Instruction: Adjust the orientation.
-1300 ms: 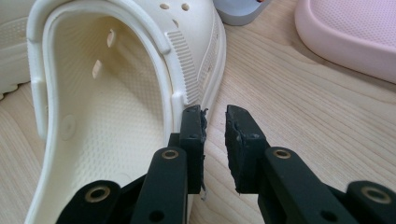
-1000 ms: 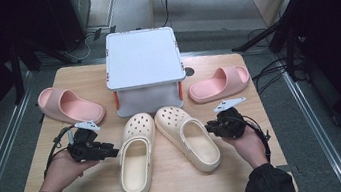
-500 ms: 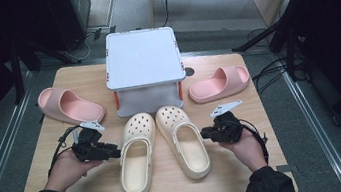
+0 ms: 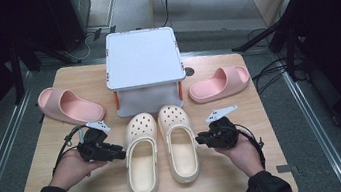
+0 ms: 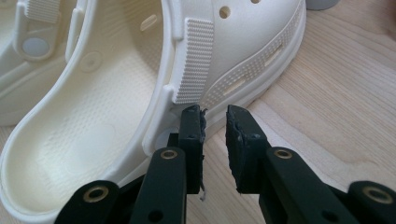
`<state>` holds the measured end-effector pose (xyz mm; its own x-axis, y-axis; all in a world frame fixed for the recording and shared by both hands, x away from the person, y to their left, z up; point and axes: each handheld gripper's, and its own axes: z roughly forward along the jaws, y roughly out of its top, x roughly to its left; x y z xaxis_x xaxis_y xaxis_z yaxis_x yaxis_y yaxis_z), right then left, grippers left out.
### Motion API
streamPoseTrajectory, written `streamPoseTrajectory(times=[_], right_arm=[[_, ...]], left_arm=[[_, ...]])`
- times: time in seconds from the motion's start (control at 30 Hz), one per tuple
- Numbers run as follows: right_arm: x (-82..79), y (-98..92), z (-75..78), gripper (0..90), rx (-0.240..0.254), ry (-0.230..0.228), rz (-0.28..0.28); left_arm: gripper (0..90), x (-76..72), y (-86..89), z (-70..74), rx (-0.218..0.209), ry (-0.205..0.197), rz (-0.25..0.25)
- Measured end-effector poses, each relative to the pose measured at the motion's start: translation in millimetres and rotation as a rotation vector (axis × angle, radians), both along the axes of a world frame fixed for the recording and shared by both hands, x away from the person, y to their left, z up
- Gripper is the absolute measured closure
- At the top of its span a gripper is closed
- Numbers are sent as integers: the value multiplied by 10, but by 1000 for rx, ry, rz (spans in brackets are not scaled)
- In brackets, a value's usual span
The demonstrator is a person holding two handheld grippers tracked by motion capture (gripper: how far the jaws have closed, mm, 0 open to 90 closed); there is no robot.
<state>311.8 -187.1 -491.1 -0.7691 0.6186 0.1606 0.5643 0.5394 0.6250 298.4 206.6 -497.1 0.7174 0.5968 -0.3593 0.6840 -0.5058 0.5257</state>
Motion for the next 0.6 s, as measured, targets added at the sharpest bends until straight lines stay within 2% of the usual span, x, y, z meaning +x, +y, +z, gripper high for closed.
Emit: streamPoseTrajectory(times=[0.27, 0.47, 0.57, 0.6], right_arm=[[-27, 50, -19, 765, 29, 7, 7], [-25, 63, -26, 736, 25, 6, -15], [-32, 31, 19, 736, 59, 8, -40], [-37, 21, 45, 736, 81, 24, -57]], left_arm=[[611, -35, -108, 0, 6, -9, -56], [566, -28, -75, -2, 5, -27, -38], [562, -7, -9, 52, -20, -50, -10], [562, -3, 15, 72, -26, -61, -4]])
